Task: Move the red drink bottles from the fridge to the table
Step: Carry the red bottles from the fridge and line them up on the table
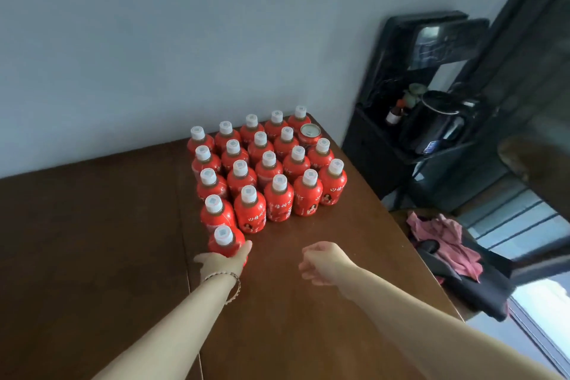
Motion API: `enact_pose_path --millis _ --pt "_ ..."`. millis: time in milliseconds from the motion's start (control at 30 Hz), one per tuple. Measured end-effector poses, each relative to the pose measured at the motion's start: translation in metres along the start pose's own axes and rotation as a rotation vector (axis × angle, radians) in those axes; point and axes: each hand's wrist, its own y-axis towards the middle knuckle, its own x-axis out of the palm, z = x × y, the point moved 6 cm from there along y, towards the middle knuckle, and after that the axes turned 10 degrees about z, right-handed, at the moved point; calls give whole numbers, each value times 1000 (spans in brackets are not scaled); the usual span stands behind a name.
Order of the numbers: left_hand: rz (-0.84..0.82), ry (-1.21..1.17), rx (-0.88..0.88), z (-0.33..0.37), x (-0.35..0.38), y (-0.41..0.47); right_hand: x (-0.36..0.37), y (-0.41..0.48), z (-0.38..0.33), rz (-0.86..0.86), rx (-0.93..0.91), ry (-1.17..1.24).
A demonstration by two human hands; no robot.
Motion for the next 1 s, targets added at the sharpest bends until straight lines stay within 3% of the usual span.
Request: enact_pose_path --millis 167,300,533,633,800,1000 --pt "-499 535 151 -5 15 -55 -19 -38 16 125 -123 -179" --pt "-371 948 849 35 35 -117 -65 -78 47 324 -201 -342" --pt "-546 1068 1500 30 105 -306 -167 -163 155 412 -17 -468" --pt "-620 1117 1718 10 139 -407 -225 -227 217 525 107 -396" --pt "-716 1104 2085 -71 188 -607 -318 -369 358 786 298 -226" --pt "-861 1044 2338 -203 222 -829 -395 -558 525 1015 514 -149"
